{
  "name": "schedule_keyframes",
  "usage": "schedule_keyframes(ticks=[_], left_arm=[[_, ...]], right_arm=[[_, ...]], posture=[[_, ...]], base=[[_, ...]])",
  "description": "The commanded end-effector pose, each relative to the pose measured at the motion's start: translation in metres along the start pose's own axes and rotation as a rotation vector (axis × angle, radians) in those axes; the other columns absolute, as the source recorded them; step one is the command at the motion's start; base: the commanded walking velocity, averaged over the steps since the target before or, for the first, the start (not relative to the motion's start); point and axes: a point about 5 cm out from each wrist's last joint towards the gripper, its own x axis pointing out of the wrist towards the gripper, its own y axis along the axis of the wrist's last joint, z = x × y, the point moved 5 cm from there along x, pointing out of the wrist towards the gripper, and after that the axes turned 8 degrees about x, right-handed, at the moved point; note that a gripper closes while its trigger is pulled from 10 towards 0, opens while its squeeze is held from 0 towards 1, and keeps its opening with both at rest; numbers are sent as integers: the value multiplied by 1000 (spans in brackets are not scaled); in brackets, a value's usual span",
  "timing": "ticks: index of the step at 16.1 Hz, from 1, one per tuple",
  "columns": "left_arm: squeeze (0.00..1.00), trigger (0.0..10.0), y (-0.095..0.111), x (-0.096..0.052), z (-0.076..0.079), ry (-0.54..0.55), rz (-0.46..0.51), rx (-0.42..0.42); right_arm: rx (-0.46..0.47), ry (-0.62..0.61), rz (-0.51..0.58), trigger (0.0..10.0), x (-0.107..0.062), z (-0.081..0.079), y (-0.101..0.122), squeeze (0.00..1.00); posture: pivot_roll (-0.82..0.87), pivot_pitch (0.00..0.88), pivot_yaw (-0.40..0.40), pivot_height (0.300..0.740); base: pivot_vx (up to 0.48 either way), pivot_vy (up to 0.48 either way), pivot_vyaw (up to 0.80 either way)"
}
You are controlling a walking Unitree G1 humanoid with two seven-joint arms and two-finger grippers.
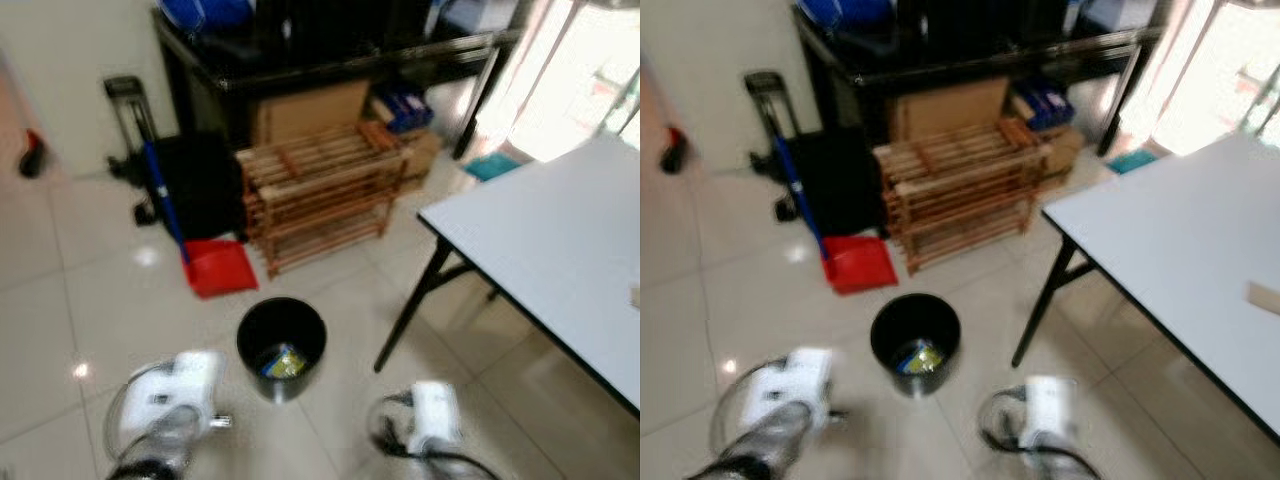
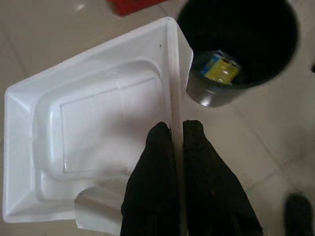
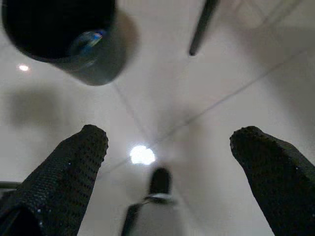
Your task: Picking trash to rubbish bin
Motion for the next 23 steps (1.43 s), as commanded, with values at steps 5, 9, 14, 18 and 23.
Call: schedule_keyframes(ticks=[5, 9, 14, 18, 23], left_arm=[[0, 10000, 5, 1, 14, -29, 9, -3], [0, 10000, 5, 0, 14, -28, 8, -4], [0, 10000, 4, 0, 13, -29, 7, -3], [0, 10000, 4, 0, 14, -28, 6, -3], [0, 10000, 4, 0, 13, -29, 5, -2]], right_arm=[[-11, -49, 9, 10000, -2, 20, 4, 0], [-33, -50, -1, 10000, -2, 20, 2, 0], [-13, -57, 3, 10000, -2, 21, 2, 0], [-10, -59, 1, 10000, -2, 21, 1, 0], [-1, -52, 0, 10000, -2, 20, 1, 0]], posture=[[1, 52, -47, 740], [2, 53, -47, 740], [2, 53, -47, 740], [3, 54, -47, 740], [3, 54, -47, 740]], base=[[320, 0, 0], [320, 0, 0], [322, 0, 289], [321, 0, 0], [319, 0, 0]])
